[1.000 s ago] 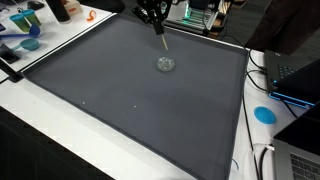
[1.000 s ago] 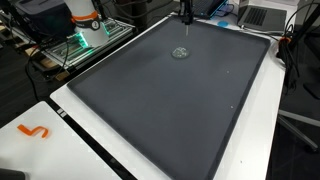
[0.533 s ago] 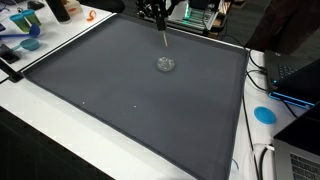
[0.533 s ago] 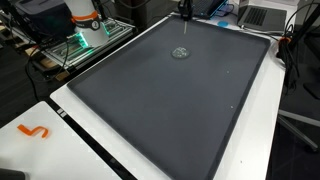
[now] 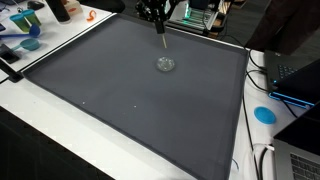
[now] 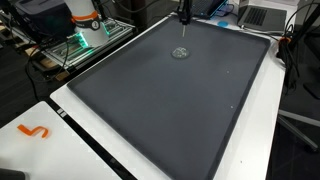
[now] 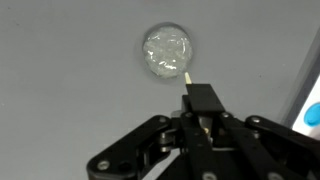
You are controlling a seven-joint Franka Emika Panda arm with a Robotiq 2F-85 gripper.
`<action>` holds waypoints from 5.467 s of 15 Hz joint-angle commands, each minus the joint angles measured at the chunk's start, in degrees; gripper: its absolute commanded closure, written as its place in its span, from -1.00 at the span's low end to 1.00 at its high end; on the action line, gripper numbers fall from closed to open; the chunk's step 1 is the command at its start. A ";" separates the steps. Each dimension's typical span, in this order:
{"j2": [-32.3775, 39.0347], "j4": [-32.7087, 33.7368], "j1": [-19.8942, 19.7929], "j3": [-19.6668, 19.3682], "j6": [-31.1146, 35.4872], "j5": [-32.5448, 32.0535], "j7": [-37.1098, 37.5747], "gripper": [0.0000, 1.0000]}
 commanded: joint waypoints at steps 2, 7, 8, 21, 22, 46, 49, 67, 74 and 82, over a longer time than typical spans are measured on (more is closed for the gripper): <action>7.01 2.07 -0.21 -1.01 -0.87 -0.88 -0.29 0.93; 11.32 3.11 -0.66 -0.25 -1.43 0.06 -1.16 0.93; 11.74 3.11 -0.58 -0.19 -0.89 -0.36 -0.90 0.93; 14.82 3.08 -0.73 0.37 1.46 -0.13 -1.16 0.93; 14.82 2.94 -0.72 0.35 1.73 -0.12 -1.03 0.93; 0.48 1.48 1.16 -0.23 -3.76 -2.26 1.66 0.74; -0.24 1.28 1.35 -0.23 -4.05 -2.71 2.23 0.74; 5.33 15.02 10.40 6.07 -21.49 -27.83 20.77 0.93; 13.87 23.36 15.52 6.84 -29.19 -38.49 26.22 0.93; 21.25 28.97 18.75 4.95 -28.43 -44.30 30.00 0.93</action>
